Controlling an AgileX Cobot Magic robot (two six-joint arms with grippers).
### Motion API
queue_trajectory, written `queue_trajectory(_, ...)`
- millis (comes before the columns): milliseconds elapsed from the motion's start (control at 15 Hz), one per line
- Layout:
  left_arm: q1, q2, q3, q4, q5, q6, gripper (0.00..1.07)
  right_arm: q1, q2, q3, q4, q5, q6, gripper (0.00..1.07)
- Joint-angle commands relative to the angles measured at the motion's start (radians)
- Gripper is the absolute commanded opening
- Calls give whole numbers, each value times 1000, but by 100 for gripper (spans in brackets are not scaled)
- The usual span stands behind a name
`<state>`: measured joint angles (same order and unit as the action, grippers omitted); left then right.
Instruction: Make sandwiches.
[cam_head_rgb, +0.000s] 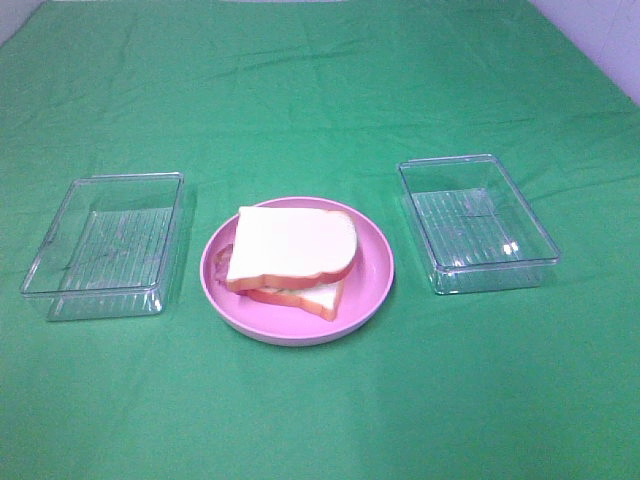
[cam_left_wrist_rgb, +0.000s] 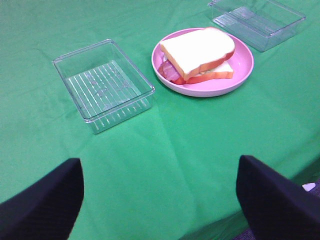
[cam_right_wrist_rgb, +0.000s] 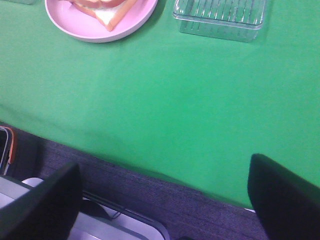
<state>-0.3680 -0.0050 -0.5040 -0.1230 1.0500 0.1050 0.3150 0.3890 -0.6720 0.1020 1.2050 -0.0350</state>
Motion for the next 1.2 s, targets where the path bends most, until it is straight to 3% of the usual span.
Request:
queue_trajectory(67,-2,-21,1,-4,-10,1,79,0,-144,61,-8,30,6,84)
queue_trajectory(400,-2,-21,1,-6,-10,3,79,0,-308,130,-5,-33,-70,84)
queue_trajectory(733,-2,-21,1,-9,-10,7,79,0,-310,168,-2,-138,-126,83)
queue_trajectory(1200,-2,-21,1,-9,-10,6,79,0,-310,168,-2,-139,-121,83)
